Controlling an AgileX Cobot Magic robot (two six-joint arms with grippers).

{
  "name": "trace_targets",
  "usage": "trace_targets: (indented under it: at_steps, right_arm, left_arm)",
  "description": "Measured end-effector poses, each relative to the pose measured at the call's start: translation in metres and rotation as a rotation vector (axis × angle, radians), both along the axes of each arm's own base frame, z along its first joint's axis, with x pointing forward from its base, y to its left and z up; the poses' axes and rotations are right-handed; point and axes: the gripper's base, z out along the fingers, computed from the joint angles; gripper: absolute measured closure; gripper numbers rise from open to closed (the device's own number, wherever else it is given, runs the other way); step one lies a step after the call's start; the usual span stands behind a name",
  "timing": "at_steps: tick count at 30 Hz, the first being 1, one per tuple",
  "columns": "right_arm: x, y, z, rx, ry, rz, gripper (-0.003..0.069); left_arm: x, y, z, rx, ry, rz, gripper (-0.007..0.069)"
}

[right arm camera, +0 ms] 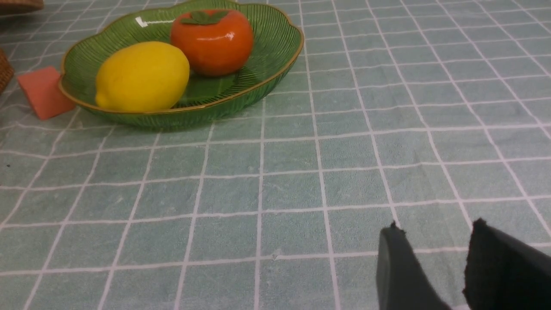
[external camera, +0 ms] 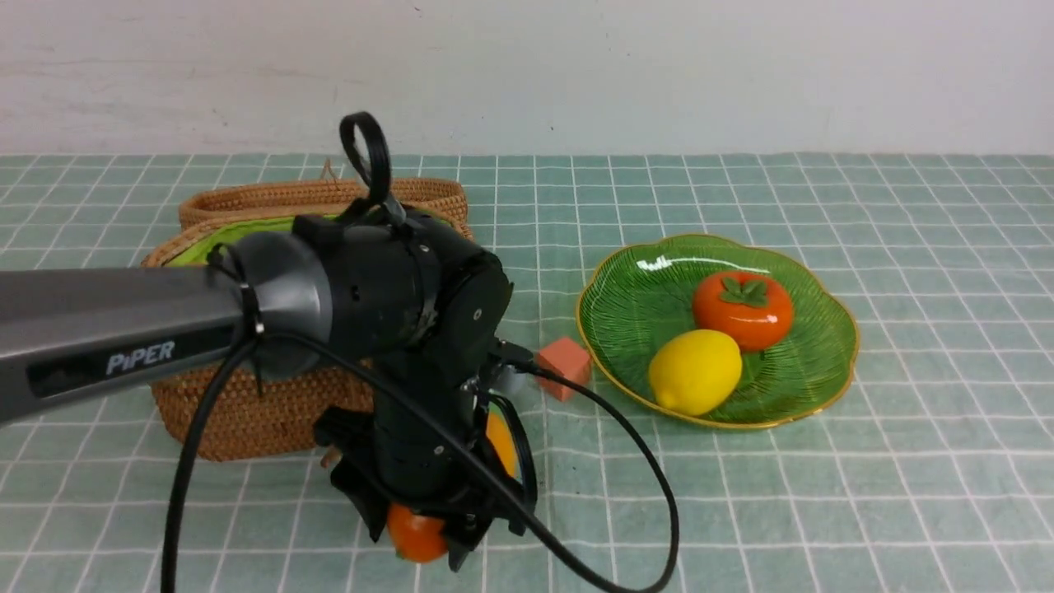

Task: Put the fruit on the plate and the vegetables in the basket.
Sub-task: Grab the mango with your left arm and place it on the right plate

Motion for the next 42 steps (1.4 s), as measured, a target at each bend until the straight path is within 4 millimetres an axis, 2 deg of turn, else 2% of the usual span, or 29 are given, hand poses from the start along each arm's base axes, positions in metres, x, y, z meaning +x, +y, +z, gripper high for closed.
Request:
trace_targets:
  at_steps: [1,9,11,14,15,16,19,20,21,22,23,28,34,38,42]
  right_arm:
    - [0.0,0.0,0.0,0.0,0.0,0.0,0.0419]
    - [0.0,0.0,0.0,0.0,0.0,0.0,0.0419]
    - [0.0,0.0,0.0,0.0,0.0,0.0,0.0419]
    - [0.0,0.0,0.0,0.0,0.0,0.0,0.0419]
    - [0.0,0.0,0.0,0.0,0.0,0.0,0.0419]
    - [0.0,0.0,0.0,0.0,0.0,0.0,0.0419]
    - [0.0,0.0,0.0,0.0,0.0,0.0,0.0419]
    - [0.0,0.0,0.0,0.0,0.0,0.0,0.0419]
    - [0.0,0.0,0.0,0.0,0.0,0.0,0.0419]
    - [0.0,0.0,0.0,0.0,0.0,0.0,0.0419]
    - [0.0,0.0,0.0,0.0,0.0,0.0,0.0419]
    - [0.0,0.0,0.0,0.0,0.0,0.0,0.0419]
    - [0.0,0.0,0.0,0.0,0.0,0.0,0.0419]
    - [0.0,0.0,0.0,0.0,0.0,0.0,0.0419]
    - [0.0,0.0,0.0,0.0,0.0,0.0,0.0419]
  left_arm:
    - [0.0,0.0,0.001,-0.003,-0.001,0.001,0.0125]
    - [0.001,-0.018,0.072,-0.209,-0.055,-0.134,0.0125]
    - [0.007,-0.025,0.091,-0.277,-0.119,-0.16,0.0125]
    - [0.019,-0.035,0.107,-0.34,-0.212,-0.186,0.0125]
    - [0.031,-0.044,0.117,-0.381,-0.287,-0.2,0.0125]
    - [0.04,-0.05,0.118,-0.396,-0.322,-0.206,0.0125]
    - [0.069,-0.07,0.109,-0.419,-0.414,-0.22,0.0125]
    - [0.071,-0.071,0.102,-0.409,-0.402,-0.219,0.0125]
    - [0.087,-0.081,0.095,-0.426,-0.453,-0.191,0.0125]
    - [0.089,-0.082,0.094,-0.424,-0.46,-0.187,0.0125]
    - [0.102,-0.089,0.083,-0.442,-0.494,-0.123,0.0125]
    - [0.131,-0.097,0.055,-0.438,-0.592,0.055,0.0125]
    - [0.141,-0.101,0.025,-0.42,-0.582,0.129,0.0125]
    - [0.141,-0.103,0.019,-0.433,-0.559,0.134,0.0123]
    - [0.14,-0.105,0.019,-0.437,-0.548,0.103,0.0085]
